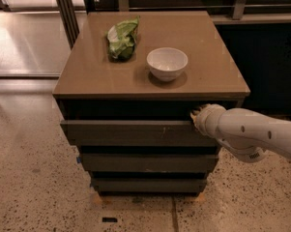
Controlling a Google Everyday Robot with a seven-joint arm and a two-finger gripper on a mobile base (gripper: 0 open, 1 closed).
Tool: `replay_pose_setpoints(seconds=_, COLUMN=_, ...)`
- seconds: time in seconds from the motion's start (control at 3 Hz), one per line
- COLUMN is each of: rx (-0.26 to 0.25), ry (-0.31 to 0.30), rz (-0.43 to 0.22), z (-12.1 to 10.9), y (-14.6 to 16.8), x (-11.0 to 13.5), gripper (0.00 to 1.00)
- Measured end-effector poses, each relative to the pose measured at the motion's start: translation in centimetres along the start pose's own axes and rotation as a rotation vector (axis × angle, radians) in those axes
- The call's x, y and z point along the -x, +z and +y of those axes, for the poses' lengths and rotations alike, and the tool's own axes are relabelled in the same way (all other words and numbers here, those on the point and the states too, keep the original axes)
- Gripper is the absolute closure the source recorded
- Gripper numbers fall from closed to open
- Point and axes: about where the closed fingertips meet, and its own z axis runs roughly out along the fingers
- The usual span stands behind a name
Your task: Open top drawer
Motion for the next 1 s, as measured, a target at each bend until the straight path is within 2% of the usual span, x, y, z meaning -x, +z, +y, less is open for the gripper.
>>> replay_pose_setpoints(seconds=0.67, rx=0.022, ry=-0.013, rz=0.014, z=0.4, y=-0.6, x=0.1, gripper=1.0)
replay_pose_setpoints(seconds=1.0, rx=0.047, ry=-0.004, rz=0.041, z=0.8, y=-0.7, x=-1.1, gripper=1.0)
